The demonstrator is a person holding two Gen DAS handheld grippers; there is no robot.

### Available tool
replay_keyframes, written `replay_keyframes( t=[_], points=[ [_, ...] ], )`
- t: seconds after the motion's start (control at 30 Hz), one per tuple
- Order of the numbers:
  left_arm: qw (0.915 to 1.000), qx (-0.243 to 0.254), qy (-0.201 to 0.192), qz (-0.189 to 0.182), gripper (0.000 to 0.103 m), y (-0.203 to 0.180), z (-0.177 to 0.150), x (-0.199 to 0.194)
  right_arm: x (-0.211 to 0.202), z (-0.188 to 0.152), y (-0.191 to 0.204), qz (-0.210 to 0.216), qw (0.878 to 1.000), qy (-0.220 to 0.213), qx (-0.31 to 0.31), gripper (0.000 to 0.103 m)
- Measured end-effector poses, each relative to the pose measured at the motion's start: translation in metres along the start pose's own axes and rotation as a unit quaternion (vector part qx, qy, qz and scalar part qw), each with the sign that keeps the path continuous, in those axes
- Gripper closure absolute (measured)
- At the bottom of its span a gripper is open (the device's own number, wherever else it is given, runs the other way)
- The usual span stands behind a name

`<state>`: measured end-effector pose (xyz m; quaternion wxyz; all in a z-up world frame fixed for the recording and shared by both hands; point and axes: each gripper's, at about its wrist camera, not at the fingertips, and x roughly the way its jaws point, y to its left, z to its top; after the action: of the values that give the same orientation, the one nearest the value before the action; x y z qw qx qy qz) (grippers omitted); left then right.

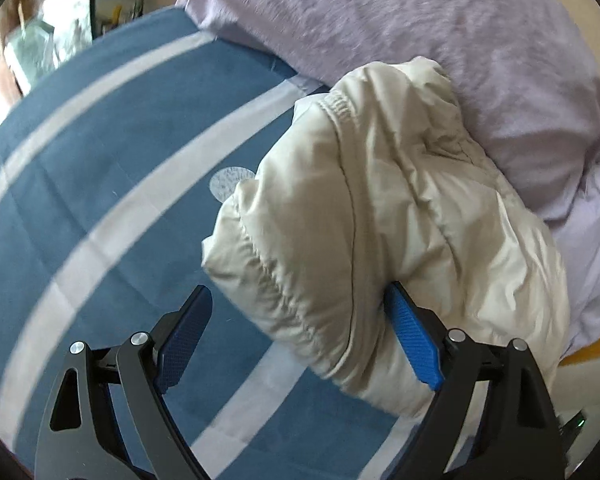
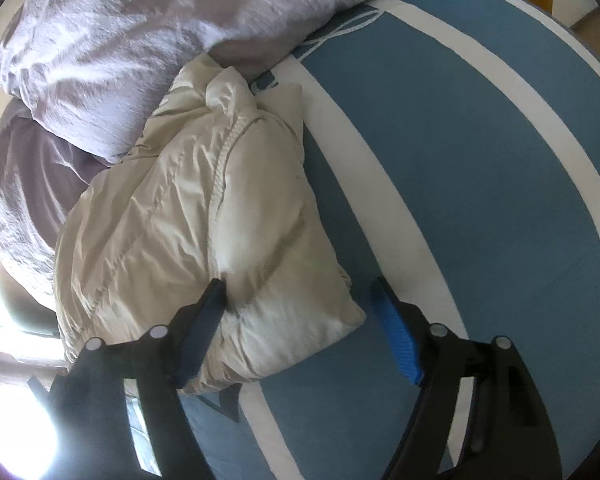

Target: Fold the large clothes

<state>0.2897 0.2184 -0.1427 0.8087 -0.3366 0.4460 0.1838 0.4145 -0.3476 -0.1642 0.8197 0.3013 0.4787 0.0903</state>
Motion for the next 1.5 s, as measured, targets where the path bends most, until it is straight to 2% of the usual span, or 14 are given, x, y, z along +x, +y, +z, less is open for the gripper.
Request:
replay_keyframes(
  t=[0.07, 0.1, 0.13, 0.2, 0.27, 0.37, 0.43, 0.6, 0.9, 1.2, 1.27, 1.4, 1.5],
  points=[
    [0.9998, -0.015, -0.002, -0.014, 0.027, 0.000, 0.003, 0.004, 0.001, -0.001, 0.001, 0.010, 1.000, 0.002, 0.011, 0.050],
    [0.9996, -0.018, -0.004, -0.021, 0.033, -0.001, 0.004, 0.005, 0.000, -0.002, 0.004, 0.007, 1.000, -0.001, 0.010, 0.057],
    [0.9993, -0.021, -0.007, -0.029, 0.041, -0.001, 0.005, 0.004, -0.001, -0.003, 0.009, 0.004, 1.000, -0.004, 0.003, 0.059],
    [0.9992, -0.022, -0.017, -0.028, 0.054, -0.004, 0.007, 0.000, -0.004, -0.004, 0.018, -0.006, 1.000, -0.011, -0.008, 0.070],
    [0.9990, -0.023, -0.024, -0.032, 0.069, -0.007, 0.007, -0.005, -0.010, -0.007, 0.027, -0.015, 0.999, -0.022, -0.020, 0.076],
    [0.9984, -0.018, -0.033, -0.042, 0.077, -0.008, 0.007, -0.016, -0.019, -0.013, 0.037, -0.015, 0.999, -0.039, -0.030, 0.081],
    [0.9980, -0.011, -0.040, -0.049, 0.079, -0.007, 0.004, -0.025, -0.023, -0.017, 0.042, -0.011, 0.998, -0.047, -0.035, 0.082],
    [0.9973, 0.005, -0.052, -0.052, 0.079, 0.015, -0.007, -0.052, -0.044, -0.043, 0.043, 0.004, 0.998, -0.049, -0.047, 0.083],
    [0.9969, 0.001, -0.048, -0.063, 0.079, 0.085, -0.046, -0.082, -0.071, -0.116, 0.027, 0.032, 0.998, -0.041, -0.045, 0.083],
    [0.9968, -0.015, -0.046, -0.064, 0.079, 0.124, -0.068, -0.098, -0.088, -0.168, 0.024, 0.030, 0.997, -0.038, -0.059, 0.082],
    [0.9969, -0.026, -0.041, -0.063, 0.075, 0.128, -0.069, -0.095, -0.089, -0.174, 0.024, 0.022, 0.997, -0.037, -0.065, 0.079],
    [0.9971, -0.038, -0.042, -0.050, 0.064, 0.130, -0.070, -0.093, -0.101, -0.176, 0.028, -0.017, 0.995, -0.055, -0.080, 0.063],
    [0.9971, -0.046, -0.041, -0.044, 0.049, 0.132, -0.070, -0.092, -0.119, -0.177, 0.036, -0.065, 0.987, -0.098, -0.112, 0.055]
  ],
)
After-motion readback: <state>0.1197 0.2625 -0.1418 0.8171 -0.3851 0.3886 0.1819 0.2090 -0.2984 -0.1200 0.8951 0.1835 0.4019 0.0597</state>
